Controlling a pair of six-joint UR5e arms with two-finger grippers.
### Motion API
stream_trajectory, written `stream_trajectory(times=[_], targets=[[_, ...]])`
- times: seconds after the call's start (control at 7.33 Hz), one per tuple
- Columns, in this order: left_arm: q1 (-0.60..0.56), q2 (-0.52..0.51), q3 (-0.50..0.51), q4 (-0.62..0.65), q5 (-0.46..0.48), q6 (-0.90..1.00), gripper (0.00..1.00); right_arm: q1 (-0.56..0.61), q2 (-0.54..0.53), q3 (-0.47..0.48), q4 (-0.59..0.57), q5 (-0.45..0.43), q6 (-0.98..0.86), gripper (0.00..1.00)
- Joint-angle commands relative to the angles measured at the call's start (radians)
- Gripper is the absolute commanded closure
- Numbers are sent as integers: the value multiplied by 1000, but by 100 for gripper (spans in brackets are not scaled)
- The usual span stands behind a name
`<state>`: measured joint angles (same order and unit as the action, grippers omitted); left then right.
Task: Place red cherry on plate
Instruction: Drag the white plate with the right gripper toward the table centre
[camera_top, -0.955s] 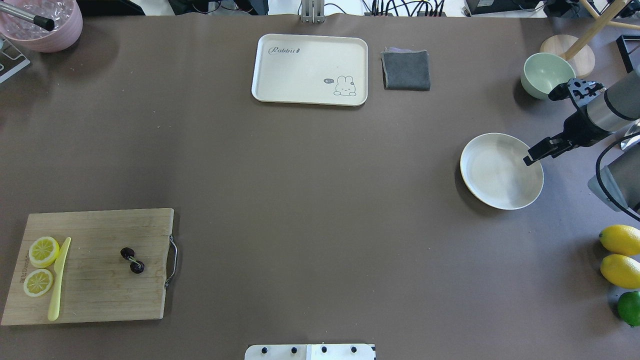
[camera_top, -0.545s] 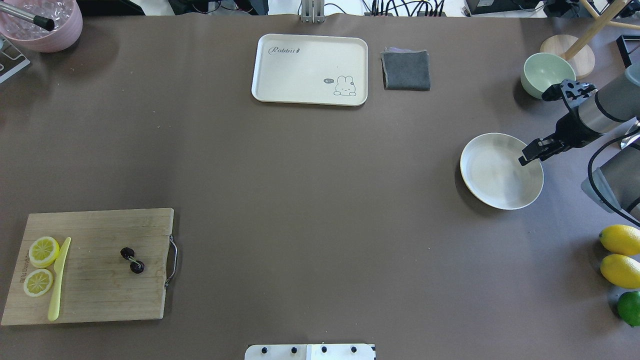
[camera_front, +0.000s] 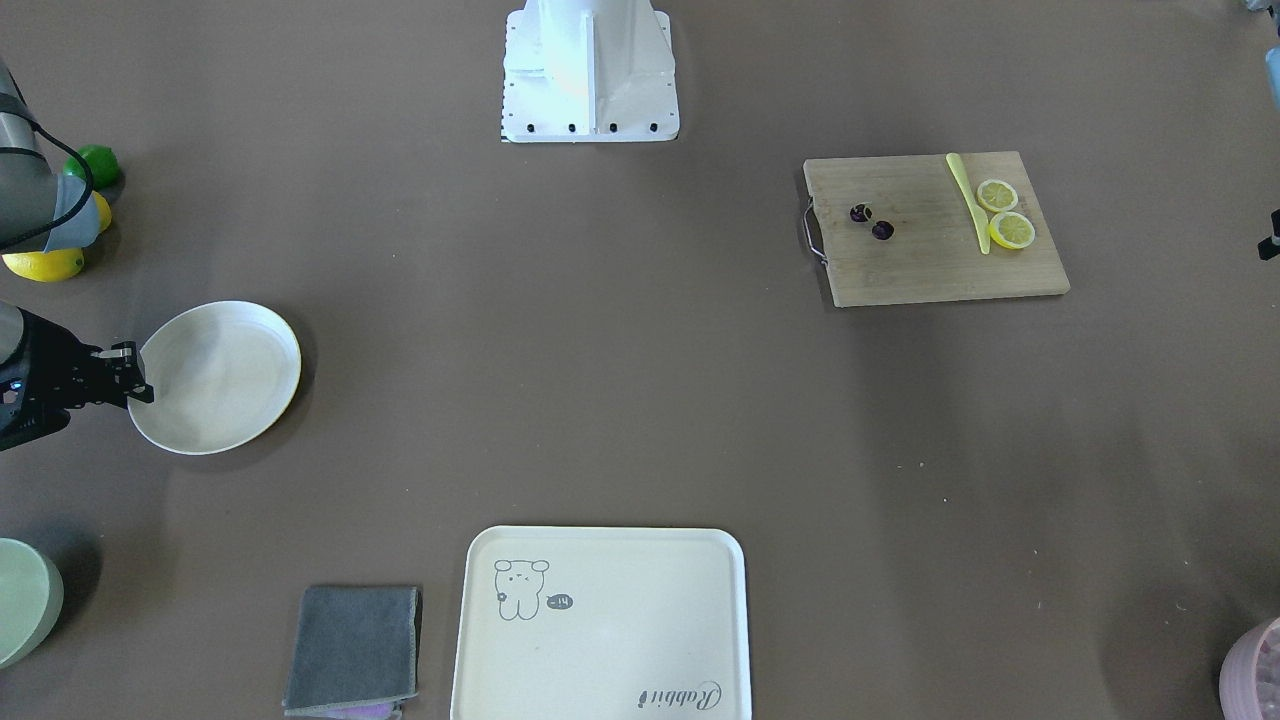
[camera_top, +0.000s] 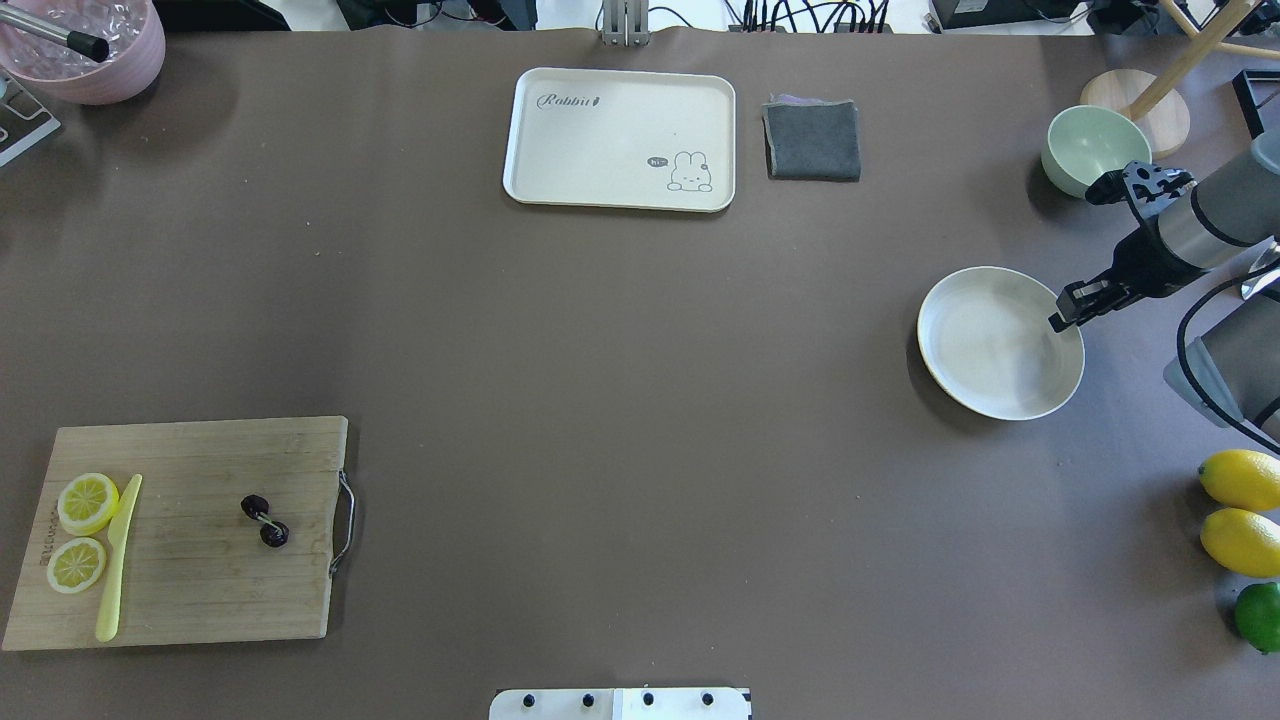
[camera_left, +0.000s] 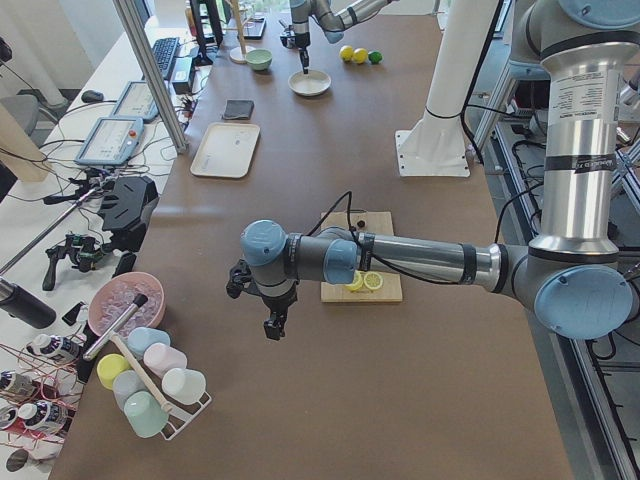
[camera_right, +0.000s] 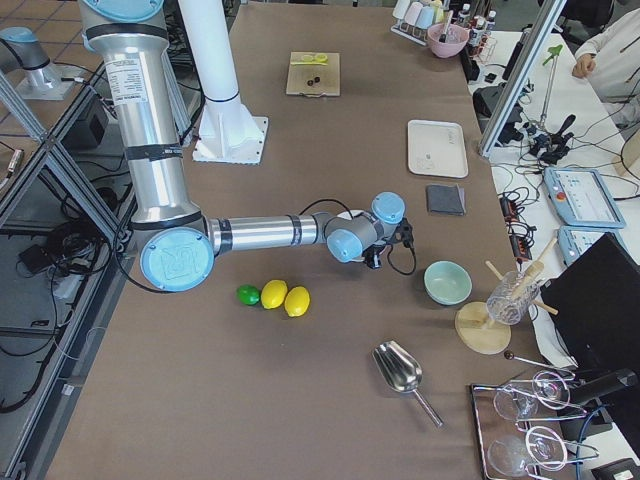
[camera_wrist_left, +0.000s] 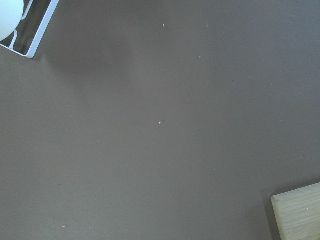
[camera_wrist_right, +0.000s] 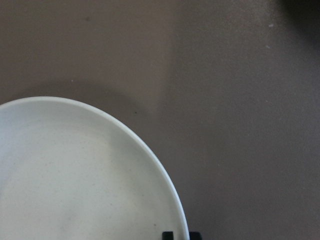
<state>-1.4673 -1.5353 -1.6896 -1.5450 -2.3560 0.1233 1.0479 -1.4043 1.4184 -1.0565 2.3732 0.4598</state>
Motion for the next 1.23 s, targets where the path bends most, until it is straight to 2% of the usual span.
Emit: stream_trajectory(times=[0.0,0.27,0.41,0.55,0.68,0.82,0.95,1.09], targets=[[1,-9,1,2,-2,-1,2,0,8,14,1,8,75,100],[1,0,-73,0,-6,-14,2,-18,37,107,0,23,295,100],[10,-8,-74,-39,-26,-137,2,-55,50,160,3,21,407,100],[33,-5,-77,-166,-28,-304,2,-115,66,207,3,11,533,100],[126,26,-102,-322,-14,-500,2,-187,96,247,3,-46,648,100],[166,47,-107,-439,-14,-663,2,-263,111,278,3,-111,724,100],[215,59,-114,-513,-14,-788,2,-311,146,280,1,-142,764,100],[241,60,-128,-523,-14,-862,2,-366,183,280,1,-190,837,100]])
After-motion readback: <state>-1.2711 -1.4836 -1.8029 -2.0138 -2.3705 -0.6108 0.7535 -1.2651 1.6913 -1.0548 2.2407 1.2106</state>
